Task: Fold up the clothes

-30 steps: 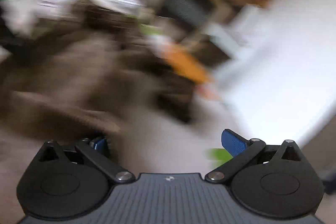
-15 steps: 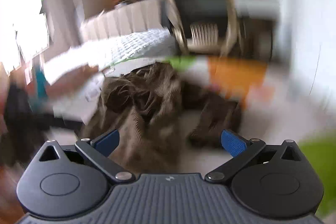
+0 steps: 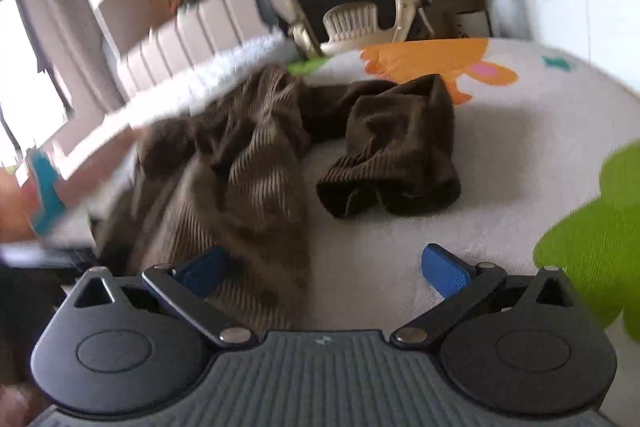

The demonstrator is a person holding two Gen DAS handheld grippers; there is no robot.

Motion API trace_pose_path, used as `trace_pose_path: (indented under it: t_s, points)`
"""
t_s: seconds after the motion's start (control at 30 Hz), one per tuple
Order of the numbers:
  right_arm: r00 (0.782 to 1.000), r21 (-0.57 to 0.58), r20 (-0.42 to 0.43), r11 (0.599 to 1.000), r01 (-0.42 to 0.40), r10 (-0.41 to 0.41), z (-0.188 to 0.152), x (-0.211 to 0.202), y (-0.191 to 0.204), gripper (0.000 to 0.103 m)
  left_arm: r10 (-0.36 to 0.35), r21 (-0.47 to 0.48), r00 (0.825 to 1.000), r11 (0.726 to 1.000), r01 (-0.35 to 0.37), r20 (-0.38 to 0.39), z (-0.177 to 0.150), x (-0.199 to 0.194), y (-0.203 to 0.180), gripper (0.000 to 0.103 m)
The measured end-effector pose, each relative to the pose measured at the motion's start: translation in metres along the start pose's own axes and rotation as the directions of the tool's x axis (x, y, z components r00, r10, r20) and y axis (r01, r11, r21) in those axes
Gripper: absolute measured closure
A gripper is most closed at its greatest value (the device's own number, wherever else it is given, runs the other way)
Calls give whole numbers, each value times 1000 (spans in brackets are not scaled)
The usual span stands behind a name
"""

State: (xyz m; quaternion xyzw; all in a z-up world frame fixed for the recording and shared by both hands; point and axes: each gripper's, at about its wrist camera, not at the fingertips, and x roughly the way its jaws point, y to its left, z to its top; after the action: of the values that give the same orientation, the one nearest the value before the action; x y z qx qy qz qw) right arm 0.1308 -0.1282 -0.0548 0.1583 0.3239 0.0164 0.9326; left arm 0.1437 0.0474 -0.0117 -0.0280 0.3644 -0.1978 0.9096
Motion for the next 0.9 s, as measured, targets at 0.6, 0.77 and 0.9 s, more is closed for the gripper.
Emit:
trace_pose_path:
  t_s: [0.6,0.77,0.9]
  points:
    - [999,-56,-14,998,37,-38,-9,-22,4,0,173,-148,985,974,-173,-15,47,15,54,100]
    - [996,-134,-44,988,71,-78,-8,-18,14,0,117,-175,993,977,-118,-17,43,11,46,96]
    - [997,-113,-31,991,67,-71,-8,-19,12,0,121,-124,993,985,-119,12,39,8,36,69]
